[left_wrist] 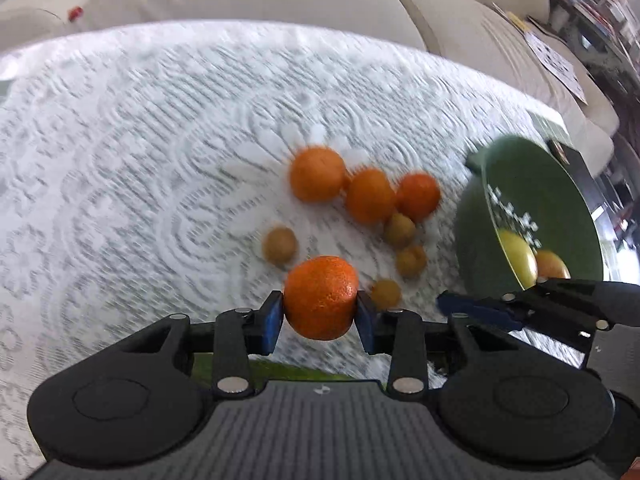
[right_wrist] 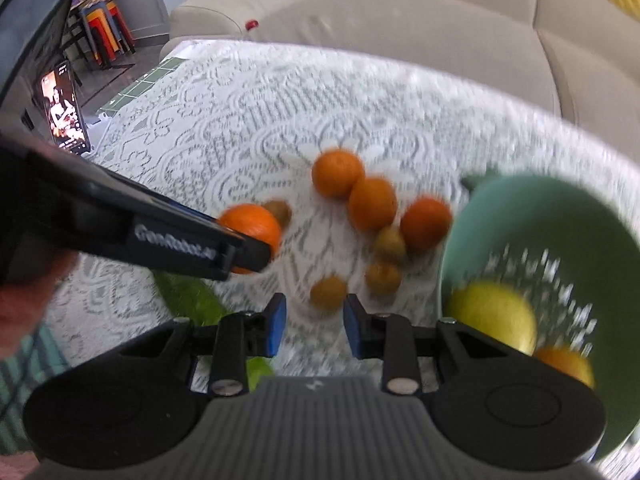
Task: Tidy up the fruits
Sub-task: 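Grasp a mandarin orange with the left tool while the right tool approaches another mandarin, then close the right tool on a second mandarin orange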
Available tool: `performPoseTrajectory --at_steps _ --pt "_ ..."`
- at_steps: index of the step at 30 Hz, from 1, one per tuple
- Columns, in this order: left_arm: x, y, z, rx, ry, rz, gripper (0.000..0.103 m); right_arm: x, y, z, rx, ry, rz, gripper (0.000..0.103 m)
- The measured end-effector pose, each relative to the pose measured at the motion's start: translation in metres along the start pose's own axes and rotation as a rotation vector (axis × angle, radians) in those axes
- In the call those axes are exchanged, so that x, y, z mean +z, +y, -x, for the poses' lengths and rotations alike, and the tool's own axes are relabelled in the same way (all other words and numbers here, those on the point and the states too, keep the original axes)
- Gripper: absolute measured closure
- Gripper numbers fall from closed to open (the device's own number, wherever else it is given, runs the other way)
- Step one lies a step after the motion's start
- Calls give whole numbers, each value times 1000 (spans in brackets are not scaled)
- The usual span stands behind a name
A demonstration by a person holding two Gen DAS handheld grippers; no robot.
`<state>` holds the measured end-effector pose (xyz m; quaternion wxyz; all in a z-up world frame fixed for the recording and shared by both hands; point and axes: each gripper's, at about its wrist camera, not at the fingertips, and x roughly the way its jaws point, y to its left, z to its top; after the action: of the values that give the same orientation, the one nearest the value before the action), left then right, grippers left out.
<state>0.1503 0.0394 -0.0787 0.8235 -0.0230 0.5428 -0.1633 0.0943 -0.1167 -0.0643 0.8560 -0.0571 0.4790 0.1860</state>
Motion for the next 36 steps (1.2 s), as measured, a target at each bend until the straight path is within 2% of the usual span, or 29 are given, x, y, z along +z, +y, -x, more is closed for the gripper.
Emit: performPoseTrajectory --at_steps 7,14,26,31,36 --pt "13 19 8 73 -30 38 61 33 3 -18 -104 -51 127 73" --pt "15 31 2 89 -28 64 61 56 1 -45 -173 -51 215 67" --pt "17 38 -13 83 -20 71 61 60 0 -81 -202 16 256 64" --pt "15 39 -14 88 -9 88 61 58 4 -85 -225 14 297 65" --pt "15 38 -8 97 -14 88 61 60 1 -80 -217 11 276 66"
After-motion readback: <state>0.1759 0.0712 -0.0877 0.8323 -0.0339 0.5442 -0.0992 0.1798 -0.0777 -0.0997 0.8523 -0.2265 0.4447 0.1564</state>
